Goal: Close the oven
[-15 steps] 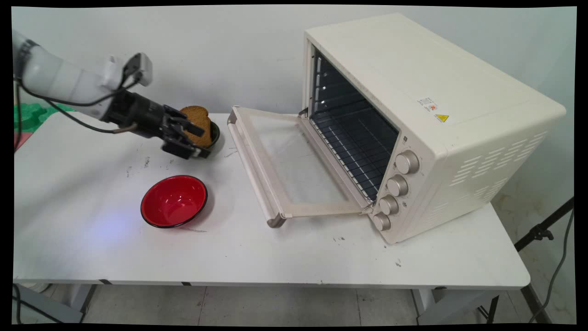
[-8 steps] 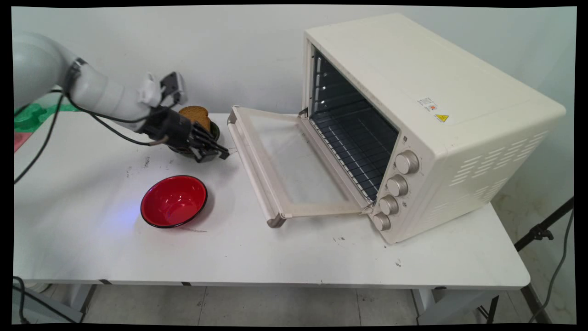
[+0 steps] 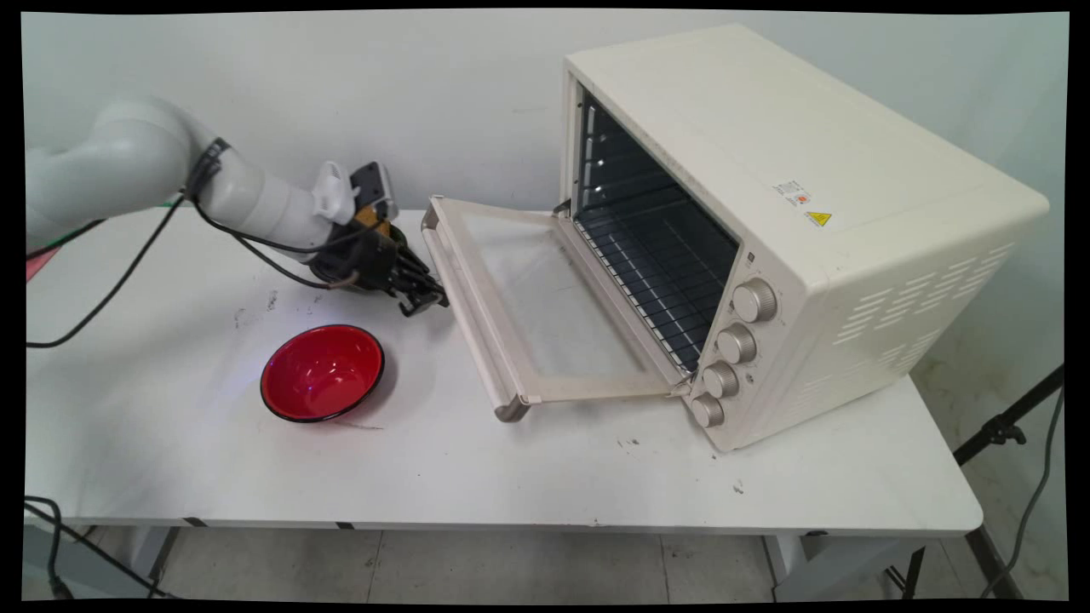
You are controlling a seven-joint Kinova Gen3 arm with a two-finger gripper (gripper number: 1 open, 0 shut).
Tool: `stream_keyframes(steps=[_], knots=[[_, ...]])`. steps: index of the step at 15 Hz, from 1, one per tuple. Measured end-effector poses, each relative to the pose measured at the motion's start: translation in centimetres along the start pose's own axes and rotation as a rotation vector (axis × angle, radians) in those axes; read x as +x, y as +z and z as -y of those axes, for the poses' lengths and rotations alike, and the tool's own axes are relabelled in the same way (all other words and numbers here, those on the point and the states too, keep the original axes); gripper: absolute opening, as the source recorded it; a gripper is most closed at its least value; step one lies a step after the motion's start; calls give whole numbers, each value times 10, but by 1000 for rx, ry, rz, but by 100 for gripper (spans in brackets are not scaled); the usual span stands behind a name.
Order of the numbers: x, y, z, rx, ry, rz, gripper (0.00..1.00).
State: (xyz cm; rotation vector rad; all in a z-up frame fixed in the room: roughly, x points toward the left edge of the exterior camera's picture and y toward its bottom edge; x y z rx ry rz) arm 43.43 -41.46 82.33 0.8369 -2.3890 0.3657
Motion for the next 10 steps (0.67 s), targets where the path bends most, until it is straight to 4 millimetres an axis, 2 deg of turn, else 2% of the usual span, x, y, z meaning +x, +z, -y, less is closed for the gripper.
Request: stream_keyframes(steps=[5,10], knots=[[14,16,-4,15,-7,-7,0],[40,17,-6,27,-17,-35,0]])
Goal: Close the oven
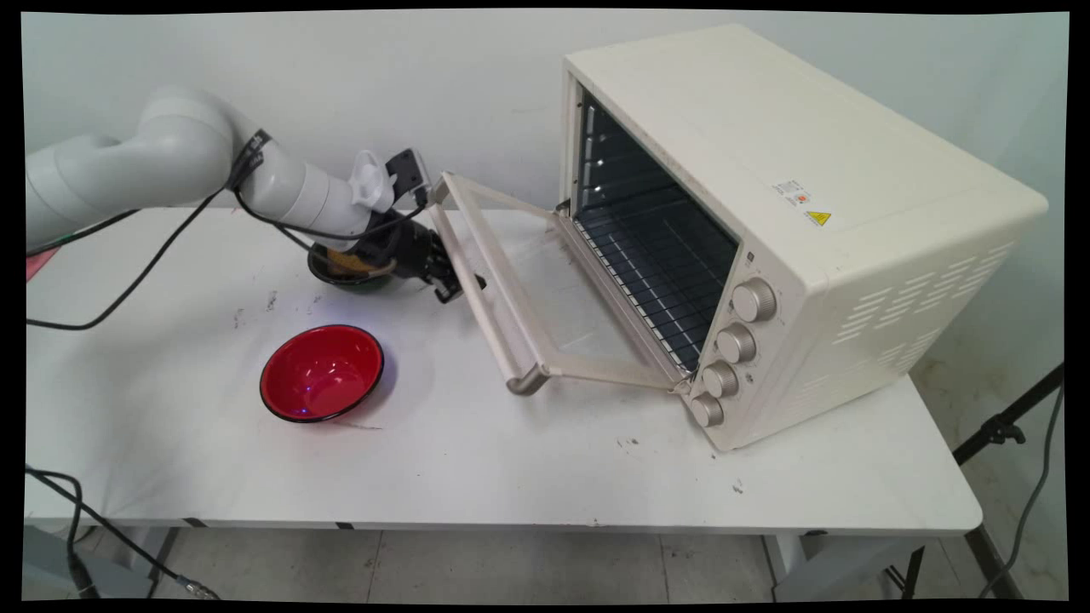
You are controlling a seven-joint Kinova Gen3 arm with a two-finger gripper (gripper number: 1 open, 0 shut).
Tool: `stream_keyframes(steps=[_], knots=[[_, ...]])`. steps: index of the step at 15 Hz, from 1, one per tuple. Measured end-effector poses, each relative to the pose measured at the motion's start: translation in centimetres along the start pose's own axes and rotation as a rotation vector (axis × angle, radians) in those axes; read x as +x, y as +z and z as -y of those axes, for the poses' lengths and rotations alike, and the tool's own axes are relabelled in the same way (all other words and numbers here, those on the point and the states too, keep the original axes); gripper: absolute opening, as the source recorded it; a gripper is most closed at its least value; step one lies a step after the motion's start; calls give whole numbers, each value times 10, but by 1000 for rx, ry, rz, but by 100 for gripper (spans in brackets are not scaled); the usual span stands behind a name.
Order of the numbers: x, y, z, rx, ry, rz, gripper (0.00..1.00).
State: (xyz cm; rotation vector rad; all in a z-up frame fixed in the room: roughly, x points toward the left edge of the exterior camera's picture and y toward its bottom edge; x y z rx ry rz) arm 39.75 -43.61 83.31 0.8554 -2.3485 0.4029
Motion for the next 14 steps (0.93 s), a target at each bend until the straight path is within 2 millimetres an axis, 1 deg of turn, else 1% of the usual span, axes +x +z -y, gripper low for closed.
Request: stream_keyframes(steps=[3,6,10,14], knots=[[14,-4,0,10,-11,-19,0],[35,-7,1,19,-25,-46,0],[57,-13,4,31,-48,-78,0],[70,-19,7,36,-59,-96,0]])
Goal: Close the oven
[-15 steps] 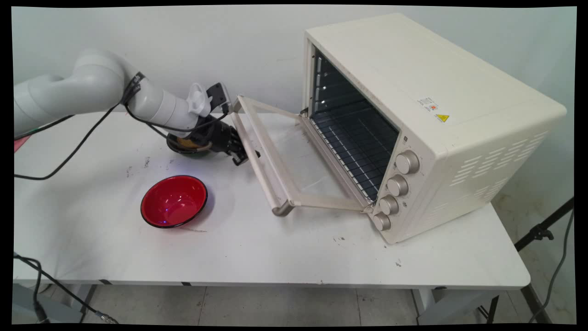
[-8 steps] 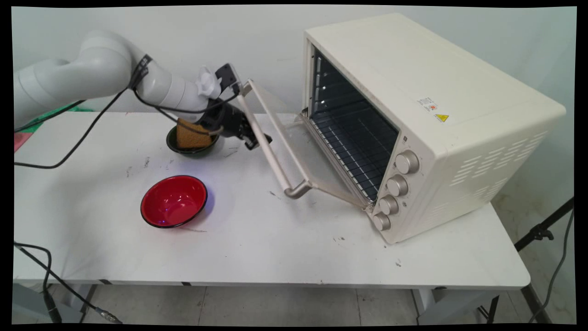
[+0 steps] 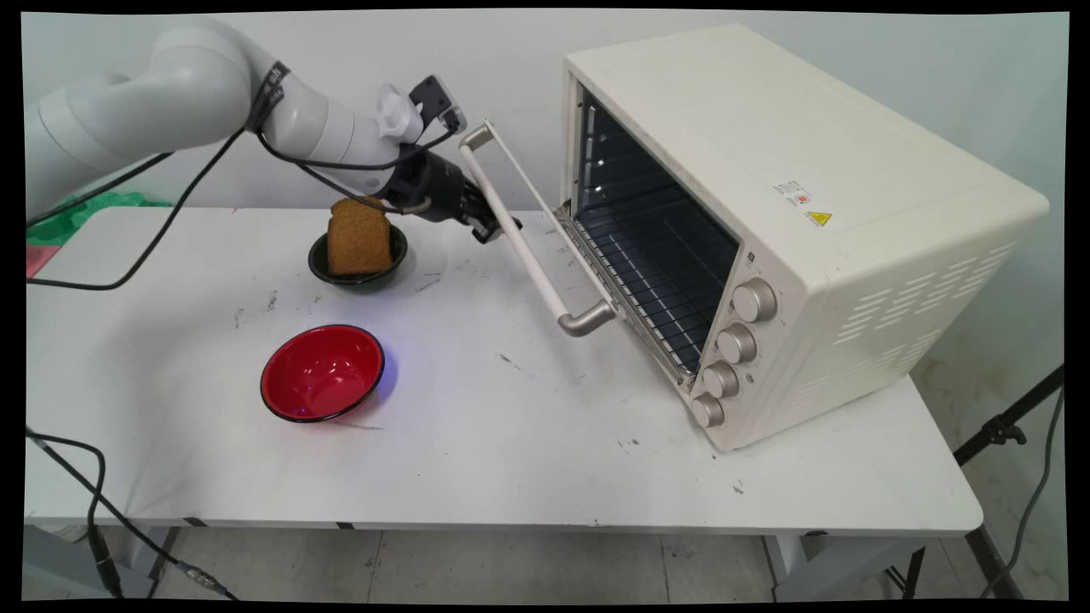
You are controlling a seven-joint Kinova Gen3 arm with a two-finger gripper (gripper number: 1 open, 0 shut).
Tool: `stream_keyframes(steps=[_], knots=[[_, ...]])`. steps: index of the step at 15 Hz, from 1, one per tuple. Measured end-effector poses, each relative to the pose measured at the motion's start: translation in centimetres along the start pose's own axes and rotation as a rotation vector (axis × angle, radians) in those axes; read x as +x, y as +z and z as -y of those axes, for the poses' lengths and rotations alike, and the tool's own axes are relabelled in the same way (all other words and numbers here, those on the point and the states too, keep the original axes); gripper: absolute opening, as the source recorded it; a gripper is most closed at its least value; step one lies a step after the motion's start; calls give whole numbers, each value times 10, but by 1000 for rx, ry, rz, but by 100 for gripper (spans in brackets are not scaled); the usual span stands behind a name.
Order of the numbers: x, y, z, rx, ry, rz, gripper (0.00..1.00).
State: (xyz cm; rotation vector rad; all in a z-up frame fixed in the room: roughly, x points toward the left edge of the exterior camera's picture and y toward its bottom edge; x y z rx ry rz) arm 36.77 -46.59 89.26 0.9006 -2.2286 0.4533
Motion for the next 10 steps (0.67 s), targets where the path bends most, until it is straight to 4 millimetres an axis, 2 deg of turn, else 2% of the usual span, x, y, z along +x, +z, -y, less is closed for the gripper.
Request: stream_keyframes(steps=[10], knots=[[16,-17,9,-2,7,-32,0]])
